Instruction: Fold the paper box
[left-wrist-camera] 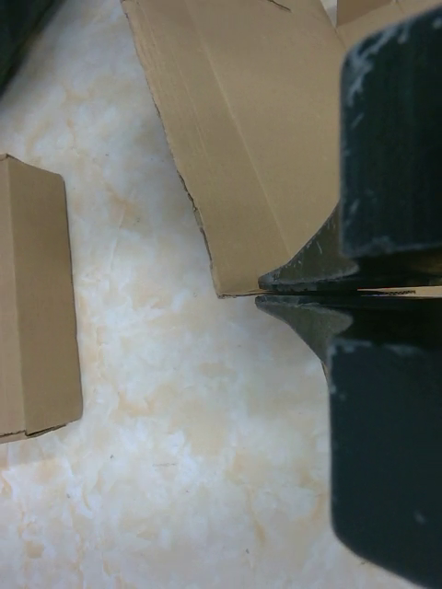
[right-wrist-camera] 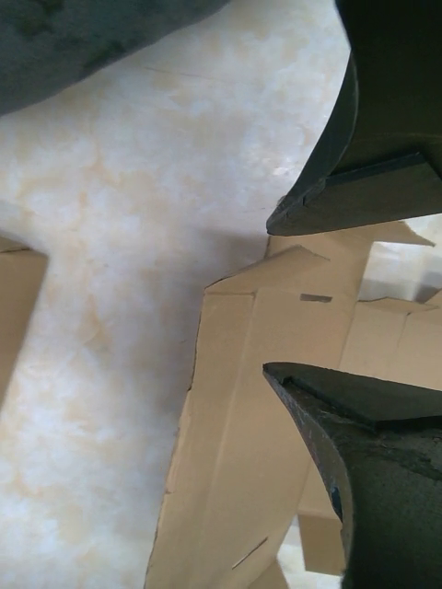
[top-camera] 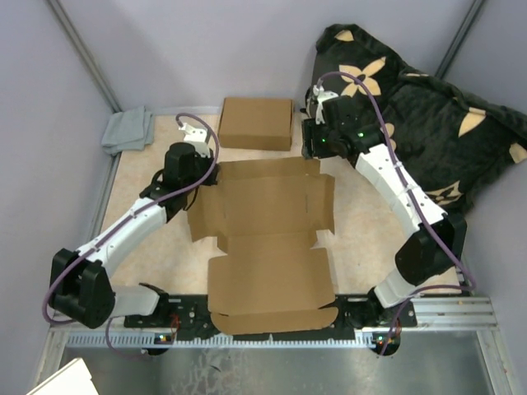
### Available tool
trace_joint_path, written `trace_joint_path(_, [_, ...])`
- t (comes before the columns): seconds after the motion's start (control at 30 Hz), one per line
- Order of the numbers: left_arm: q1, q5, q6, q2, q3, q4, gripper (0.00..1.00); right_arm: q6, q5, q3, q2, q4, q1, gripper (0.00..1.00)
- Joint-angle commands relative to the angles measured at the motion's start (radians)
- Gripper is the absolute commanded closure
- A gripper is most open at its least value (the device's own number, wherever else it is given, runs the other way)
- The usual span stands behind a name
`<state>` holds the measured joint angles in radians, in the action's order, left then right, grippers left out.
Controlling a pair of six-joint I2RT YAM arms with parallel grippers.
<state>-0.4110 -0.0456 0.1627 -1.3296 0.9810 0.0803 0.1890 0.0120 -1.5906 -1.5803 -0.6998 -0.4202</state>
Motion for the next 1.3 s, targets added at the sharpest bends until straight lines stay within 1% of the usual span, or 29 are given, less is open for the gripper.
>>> trace_joint_path(0.0, [-0.059,-0.131,-0.058,0.113,-0.099,-0.204,1.00,-0.041,-0.014,-0.006,0.066,-0.134,0.008,0.42])
trace_joint_path(0.17, [-0.091,-0.168,-0.085,0.208,-0.199,-0.311,1.00,-0.046,-0.005,-0.005,0.090,-0.176,0.008,0.43])
trace_joint_path(0.3, [-0.103,-0.167,-0.113,0.256,-0.231,-0.365,1.00,-0.057,-0.002,-0.041,0.068,-0.209,0.008,0.43])
trace_joint_path(0.43, [-0.110,-0.149,-0.133,0.287,-0.253,-0.403,1.00,-0.069,-0.031,-0.078,0.037,-0.240,0.008,0.43])
trace_joint_path(0.53, [-0.115,-0.131,-0.145,0.301,-0.270,-0.426,1.00,-0.076,-0.059,-0.099,0.016,-0.249,0.008,0.46])
trace_joint_path(0.6, [-0.116,-0.118,-0.153,0.306,-0.280,-0.441,1.00,-0.077,-0.072,-0.117,0.001,-0.255,0.008,0.54])
trace_joint_path(0.67, [-0.119,-0.110,-0.163,0.308,-0.288,-0.454,1.00,-0.077,-0.082,-0.133,-0.012,-0.262,0.008,0.67])
trace_joint_path(0.77, [-0.121,-0.120,-0.167,0.309,-0.291,-0.456,1.00,-0.080,-0.089,-0.156,-0.033,-0.293,0.008,0.81])
trace_joint_path(0.83, [-0.123,-0.129,-0.172,0.306,-0.289,-0.456,1.00,-0.080,-0.098,-0.164,-0.043,-0.319,0.008,0.88])
trace_joint_path(1.0, [-0.127,-0.135,-0.162,0.282,-0.272,-0.445,0.99,-0.060,-0.092,-0.132,-0.042,-0.325,0.008,1.00])
trace_joint_path(1.07, [-0.127,-0.143,-0.146,0.266,-0.247,-0.412,0.92,-0.040,-0.068,-0.107,-0.036,-0.299,0.008,1.00])
trace_joint_path(1.1, [-0.129,-0.138,-0.139,0.259,-0.228,-0.382,0.85,-0.027,-0.053,-0.093,-0.033,-0.283,0.008,1.00])
trace_joint_path(1.13, [-0.129,-0.139,-0.129,0.254,-0.208,-0.350,0.74,-0.016,-0.041,-0.077,-0.029,-0.263,0.006,1.00])
trace_joint_path(1.17, [-0.130,-0.146,-0.116,0.248,-0.187,-0.302,0.67,-0.004,-0.028,-0.053,-0.019,-0.231,0.001,1.00])
trace_joint_path(1.23, [-0.129,-0.161,-0.090,0.241,-0.144,-0.224,0.58,0.024,0.005,0.004,0.007,-0.155,-0.009,1.00])
trace_joint_path(1.27, [-0.129,-0.165,-0.075,0.241,-0.121,-0.182,0.56,0.036,0.029,0.033,0.028,-0.113,-0.018,1.00])
